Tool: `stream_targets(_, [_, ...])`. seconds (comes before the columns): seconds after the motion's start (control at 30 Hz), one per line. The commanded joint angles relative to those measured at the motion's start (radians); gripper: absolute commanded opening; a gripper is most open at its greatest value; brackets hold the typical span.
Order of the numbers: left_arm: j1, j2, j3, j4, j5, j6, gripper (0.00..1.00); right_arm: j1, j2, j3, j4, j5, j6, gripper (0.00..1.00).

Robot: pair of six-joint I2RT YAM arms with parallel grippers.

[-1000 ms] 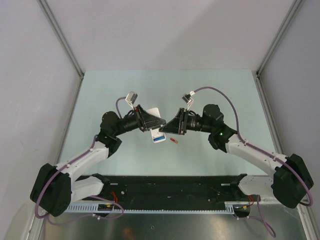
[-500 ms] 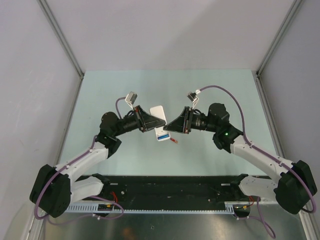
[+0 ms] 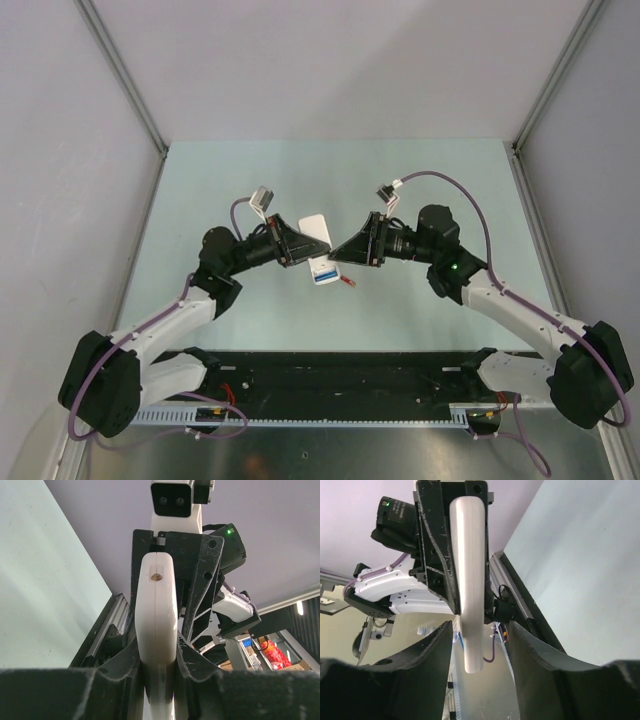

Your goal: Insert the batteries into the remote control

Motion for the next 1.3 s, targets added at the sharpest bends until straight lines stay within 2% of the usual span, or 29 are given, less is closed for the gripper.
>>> stream_targets(0.0, [0.005,-0.011,0.0,0.041,-0.02,-0.007,0.0,-0.014,-0.043,0.007,-0.062,0.009,-0.038,0.56])
stream_targets(0.17, [0.005,0.003,0.002,0.042,-0.046,-0.016,0.0,0.005,-0.063,0.005,-0.133,0.026,-0.068,0.7])
stream_targets(0.4, [0.004,0.027,0.008,0.042,-0.121,-0.059,0.0,0.076,-0.072,0.007,-0.138,0.108,-0.07,0.74])
stream_targets(0.47, [0.002,0.034,0.006,0.041,-0.139,-0.067,0.0,0.097,-0.065,0.007,-0.129,0.147,-0.071,0.73])
stream_targets(0.57, [0.001,0.024,-0.007,0.042,-0.167,-0.079,0.0,0.121,-0.049,0.007,-0.116,0.19,-0.07,0.67])
stream_targets(0.7, [-0.001,0.012,-0.007,0.042,-0.172,-0.079,0.0,0.125,-0.032,0.007,-0.095,0.217,-0.053,0.52])
stream_targets(0.8, [-0.001,0.012,-0.003,0.042,-0.165,-0.079,0.0,0.122,-0.02,0.007,-0.076,0.227,-0.042,0.48])
stream_targets(1.1, [-0.001,0.001,-0.01,0.042,-0.161,-0.071,0.0,0.125,0.021,0.005,-0.006,0.222,0.007,0.54])
stream_targets(1.27, [0.001,0.001,-0.017,0.042,-0.162,-0.07,0.0,0.124,0.026,0.007,0.005,0.222,0.016,0.53])
